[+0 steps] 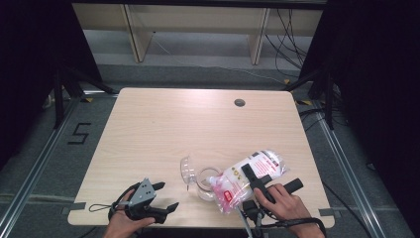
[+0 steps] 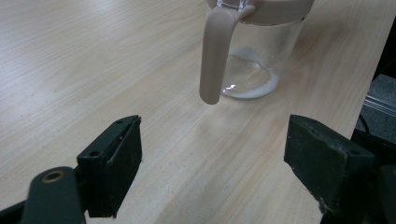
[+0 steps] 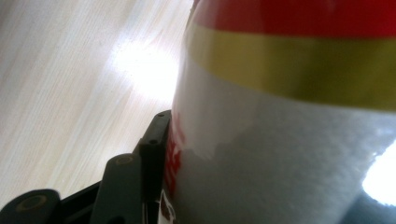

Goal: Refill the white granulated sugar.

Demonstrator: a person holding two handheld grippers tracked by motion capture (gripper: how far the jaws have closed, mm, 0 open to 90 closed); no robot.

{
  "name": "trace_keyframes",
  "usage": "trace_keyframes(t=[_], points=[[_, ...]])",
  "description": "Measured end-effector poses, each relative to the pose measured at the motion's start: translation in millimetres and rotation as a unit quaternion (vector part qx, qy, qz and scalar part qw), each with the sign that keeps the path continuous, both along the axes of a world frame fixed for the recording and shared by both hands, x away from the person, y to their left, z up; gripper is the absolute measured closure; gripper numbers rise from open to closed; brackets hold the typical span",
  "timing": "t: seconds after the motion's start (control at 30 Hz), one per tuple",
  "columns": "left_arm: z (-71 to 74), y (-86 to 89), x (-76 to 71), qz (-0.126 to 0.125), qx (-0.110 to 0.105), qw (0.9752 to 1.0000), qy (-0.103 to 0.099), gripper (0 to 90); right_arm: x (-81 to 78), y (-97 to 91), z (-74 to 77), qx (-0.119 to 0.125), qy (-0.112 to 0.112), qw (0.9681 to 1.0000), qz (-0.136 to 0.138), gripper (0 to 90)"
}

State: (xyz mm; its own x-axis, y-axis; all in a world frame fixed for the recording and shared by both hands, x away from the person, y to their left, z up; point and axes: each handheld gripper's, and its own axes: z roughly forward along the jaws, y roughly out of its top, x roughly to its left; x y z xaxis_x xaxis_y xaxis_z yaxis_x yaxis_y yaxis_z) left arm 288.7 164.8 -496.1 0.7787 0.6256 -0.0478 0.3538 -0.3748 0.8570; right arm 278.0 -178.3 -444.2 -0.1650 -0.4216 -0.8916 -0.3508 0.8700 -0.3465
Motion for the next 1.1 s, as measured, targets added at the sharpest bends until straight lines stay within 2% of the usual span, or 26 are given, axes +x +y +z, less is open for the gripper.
trace_keyframes(t=[0.03, 0.07, 0.17, 0.23, 0.27, 0.33, 0.37, 0.4, 0.47, 0.5, 0.6, 0.77, 0.8, 1.03, 1.07, 1.1], points=[[-0.2, -0.4, 0.0, 0.001, 0.004, 1.0000, -0.004, 18.9, 0.1, 0.0, 0.0, -0.002, -0.001, 1.0000, 0.001, 49.7], [-0.6, -0.6, 0.3, -0.002, 0.006, 1.0000, 0.000, 18.9, 0.3, -0.3, -0.8, 0.007, 0.003, 1.0000, 0.004, 49.8], [-0.8, -1.5, 0.0, -0.001, 0.005, 1.0000, -0.003, 18.9, 0.7, 0.5, 1.3, 0.001, 0.002, 1.0000, 0.001, 50.0], [0.0, -0.7, 1.1, -0.010, 0.007, 0.9999, -0.010, 18.9, 2.3, 0.7, 2.0, -0.004, 0.001, 1.0000, 0.005, 50.1], [-0.1, -0.5, 0.9, -0.007, 0.009, 0.9999, -0.010, 18.9, 1.9, -0.5, 0.8, 0.004, 0.003, 1.0000, -0.003, 50.1], [-0.5, -0.4, 1.1, -0.008, 0.010, 0.9999, -0.009, 18.9, 3.1, -1.3, -0.4, 0.011, 0.006, 0.9999, 0.000, 50.2], [-0.8, -1.2, 0.6, -0.006, 0.006, 0.9999, -0.007, 18.9, 4.6, -0.4, 0.6, 0.003, 0.005, 0.9999, 0.012, 50.2], [-1.2, -1.9, -0.4, 0.000, 0.002, 1.0000, 0.000, 18.9, 4.8, -0.5, 1.0, 0.001, 0.008, 0.9999, 0.011, 50.3], [-0.8, -1.5, -0.3, -0.001, 0.004, 1.0000, -0.002, 18.9, 4.2, -1.4, -0.3, 0.009, 0.009, 0.9999, 0.004, 50.3], [-0.3, -0.8, 0.5, -0.005, 0.008, 0.9999, -0.006, 18.9, 5.1, -0.3, 1.9, -0.007, 0.002, 0.9999, 0.014, 50.4], [-0.3, -0.5, 0.8, -0.007, 0.007, 0.9999, -0.009, 18.9, 3.5, -1.6, -1.1, 0.011, 0.010, 0.9999, 0.004, 50.5], [-0.7, -0.9, 0.6, -0.005, 0.007, 0.9999, -0.005, 18.9, 3.7, -1.5, -0.4, 0.006, 0.007, 0.9999, 0.004, 50.5], [-1.0, -1.2, 0.0, -0.002, 0.004, 1.0000, -0.001, 18.9, 4.4, -1.4, 1.2, -0.005, 0.005, 0.9999, 0.008, 50.5], [-1.7, -2.3, -0.8, 0.001, -0.002, 1.0000, 0.002, 18.9, 2.6, -3.4, 0.1, 0.007, 0.002, 1.0000, -0.001, 50.6], [-1.8, -2.5, -0.9, 0.001, -0.001, 1.0000, 0.002, 18.9, 2.7, -3.2, 2.1, -0.007, -0.004, 1.0000, -0.001, 50.6], [-1.8, -2.6, -1.0, 0.001, -0.001, 1.0000, 0.002, 18.9, 2.7, -3.4, 2.1, -0.007, -0.003, 1.0000, -0.001, 50.7]])
